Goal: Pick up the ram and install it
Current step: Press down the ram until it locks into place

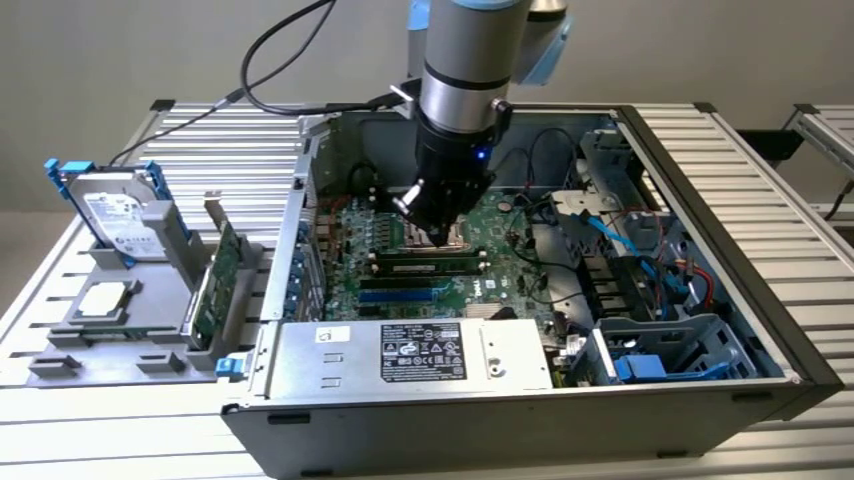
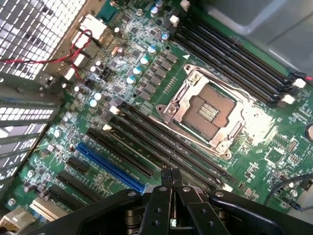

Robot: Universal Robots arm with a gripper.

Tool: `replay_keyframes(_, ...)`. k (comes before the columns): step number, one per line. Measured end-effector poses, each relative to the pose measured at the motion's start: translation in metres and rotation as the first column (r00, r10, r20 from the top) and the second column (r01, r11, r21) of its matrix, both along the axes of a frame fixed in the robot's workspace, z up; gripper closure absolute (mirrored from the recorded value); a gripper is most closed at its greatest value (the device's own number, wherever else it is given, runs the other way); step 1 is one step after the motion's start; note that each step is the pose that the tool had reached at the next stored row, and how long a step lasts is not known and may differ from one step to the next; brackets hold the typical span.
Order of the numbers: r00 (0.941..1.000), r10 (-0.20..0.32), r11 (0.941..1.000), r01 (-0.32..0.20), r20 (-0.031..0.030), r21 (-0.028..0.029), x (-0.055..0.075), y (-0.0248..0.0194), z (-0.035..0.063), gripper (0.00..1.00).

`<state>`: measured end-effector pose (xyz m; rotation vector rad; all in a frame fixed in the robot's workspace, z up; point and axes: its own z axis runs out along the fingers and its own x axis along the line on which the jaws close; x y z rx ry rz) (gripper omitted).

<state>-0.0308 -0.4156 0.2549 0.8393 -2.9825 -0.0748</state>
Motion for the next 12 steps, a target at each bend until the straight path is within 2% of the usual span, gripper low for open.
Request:
replay_keyframes(3,0.9985,-0.055,0.9985,0.055,0.0001,0.0001,0.0000,0.0000,-0.0002,0.89)
replay_keyframes(6,0.9940,-0.109,0.9940,0.109,0.0001,0.0001,0.0000,0.0000,-0.0004,0.89)
replay_keyframes(9,0.9864,-0.164,0.9864,0.164,0.0001,0.0001,0.0000,0.0000,-0.0005,0.89)
replay_keyframes(12,0.9761,-0.217,0.9761,0.217,0.0000,0.0001,0.0000,0.0000,-0.0007,0.89)
